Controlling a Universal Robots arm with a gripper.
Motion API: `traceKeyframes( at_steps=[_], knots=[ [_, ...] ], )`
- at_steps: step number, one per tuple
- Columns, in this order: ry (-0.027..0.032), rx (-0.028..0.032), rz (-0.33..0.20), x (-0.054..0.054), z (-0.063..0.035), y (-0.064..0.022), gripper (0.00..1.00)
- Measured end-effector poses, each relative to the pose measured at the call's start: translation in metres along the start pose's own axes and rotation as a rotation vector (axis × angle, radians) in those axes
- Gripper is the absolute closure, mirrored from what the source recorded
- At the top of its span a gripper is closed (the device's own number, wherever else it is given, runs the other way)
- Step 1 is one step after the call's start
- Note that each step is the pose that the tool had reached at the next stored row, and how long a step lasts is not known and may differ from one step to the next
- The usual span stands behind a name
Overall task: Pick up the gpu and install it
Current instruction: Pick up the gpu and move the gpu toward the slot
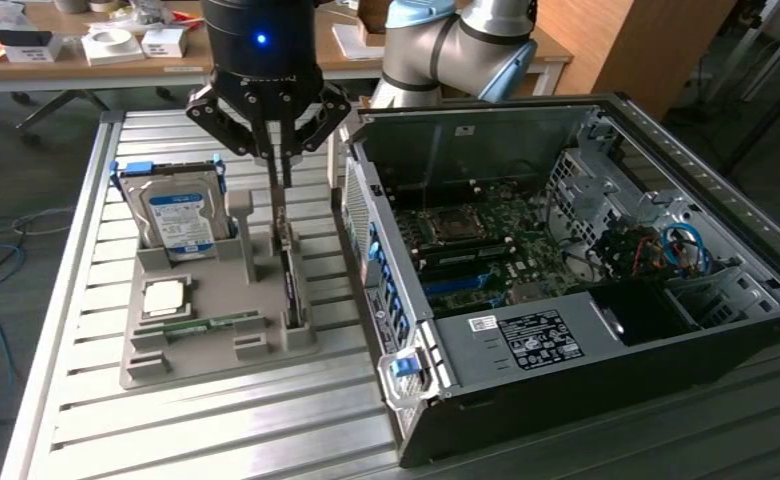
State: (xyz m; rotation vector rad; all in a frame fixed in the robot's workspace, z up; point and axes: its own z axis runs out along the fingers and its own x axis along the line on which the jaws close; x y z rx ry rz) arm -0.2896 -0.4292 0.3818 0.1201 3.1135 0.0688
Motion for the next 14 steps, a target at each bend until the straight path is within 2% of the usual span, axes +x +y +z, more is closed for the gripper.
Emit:
traceKeyframes(
  at_steps=[1,2,3,5,14],
  knots=[
    [0.0000,0.0000,0.000,0.0000,0.0000,0.0000,0.84],
    [0.0000,0.0000,0.000,0.0000,0.0000,0.0000,0.77],
    [0.0000,0.0000,0.000,0.0000,0.0000,0.0000,0.77],
    [0.0000,0.0000,0.000,0.0000,0.0000,0.0000,0.64],
    [0.0000,0.0000,0.000,0.0000,0.0000,0.0000,0.63]
  ],
)
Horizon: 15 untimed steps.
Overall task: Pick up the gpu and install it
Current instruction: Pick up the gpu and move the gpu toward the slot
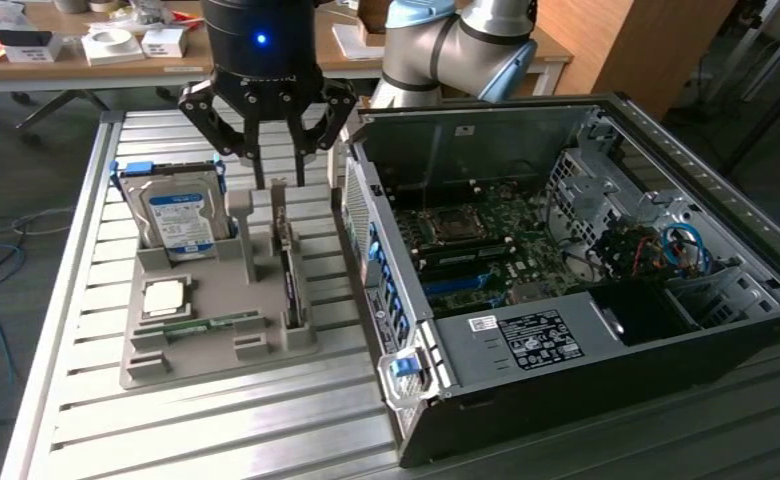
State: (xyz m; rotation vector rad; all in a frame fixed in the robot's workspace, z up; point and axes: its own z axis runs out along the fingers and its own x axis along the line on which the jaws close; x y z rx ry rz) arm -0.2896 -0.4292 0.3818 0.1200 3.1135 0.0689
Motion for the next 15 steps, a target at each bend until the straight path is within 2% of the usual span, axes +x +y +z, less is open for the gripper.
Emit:
traceKeyframes(
  at_steps=[1,5,7,15],
  knots=[
    [0.0000,0.0000,0.000,0.0000,0.0000,0.0000,0.57],
    [0.0001,0.0002,0.000,0.0000,0.0001,0.0000,0.57],
    [0.0001,-0.0024,0.000,0.0001,0.0017,-0.0001,0.57],
    [-0.0001,-0.0030,0.000,0.0002,0.0086,-0.0004,0.57]
  ],
)
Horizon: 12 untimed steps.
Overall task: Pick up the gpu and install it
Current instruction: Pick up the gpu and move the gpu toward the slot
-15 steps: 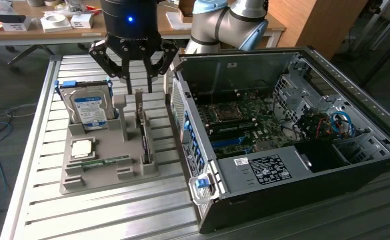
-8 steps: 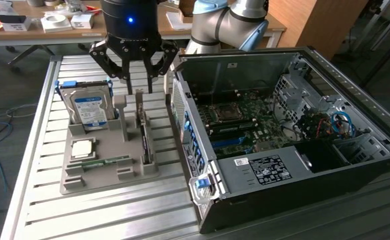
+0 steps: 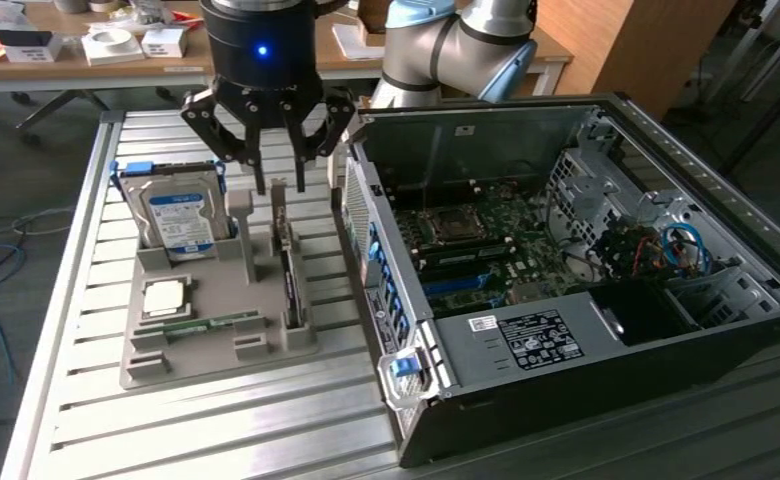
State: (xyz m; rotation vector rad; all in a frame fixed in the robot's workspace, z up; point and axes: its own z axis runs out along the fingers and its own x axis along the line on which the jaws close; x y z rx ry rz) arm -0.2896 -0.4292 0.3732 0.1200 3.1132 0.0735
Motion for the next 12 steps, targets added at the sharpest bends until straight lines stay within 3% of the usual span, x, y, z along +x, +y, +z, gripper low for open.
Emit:
traceKeyframes(
  at_steps=[12],
  knots=[
    [0.0000,0.0000,0.000,0.000,0.0110,-0.0005,0.57]
  ],
)
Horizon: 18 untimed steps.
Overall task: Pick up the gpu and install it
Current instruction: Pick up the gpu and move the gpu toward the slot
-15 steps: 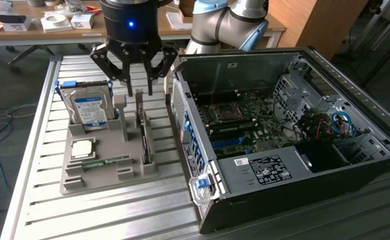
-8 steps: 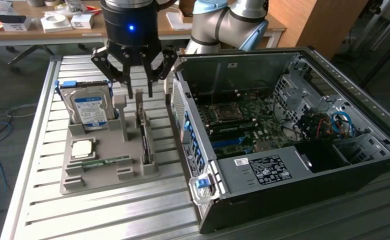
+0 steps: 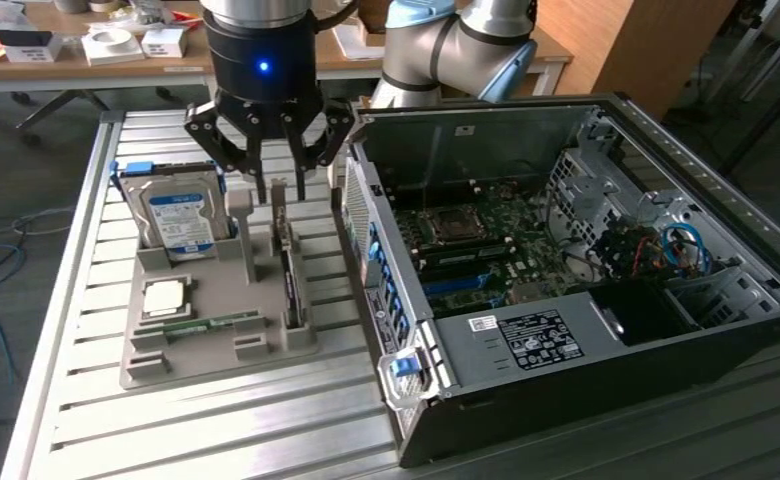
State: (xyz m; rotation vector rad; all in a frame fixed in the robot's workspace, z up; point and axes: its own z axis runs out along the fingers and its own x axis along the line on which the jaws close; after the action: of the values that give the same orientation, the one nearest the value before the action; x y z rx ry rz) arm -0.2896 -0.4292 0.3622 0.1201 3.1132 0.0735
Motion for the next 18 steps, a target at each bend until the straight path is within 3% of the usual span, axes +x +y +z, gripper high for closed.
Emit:
traceKeyframes(
  at_steps=[18],
  knots=[
    [0.0000,0.0001,0.000,0.000,0.0212,-0.0010,0.57]
  ],
)
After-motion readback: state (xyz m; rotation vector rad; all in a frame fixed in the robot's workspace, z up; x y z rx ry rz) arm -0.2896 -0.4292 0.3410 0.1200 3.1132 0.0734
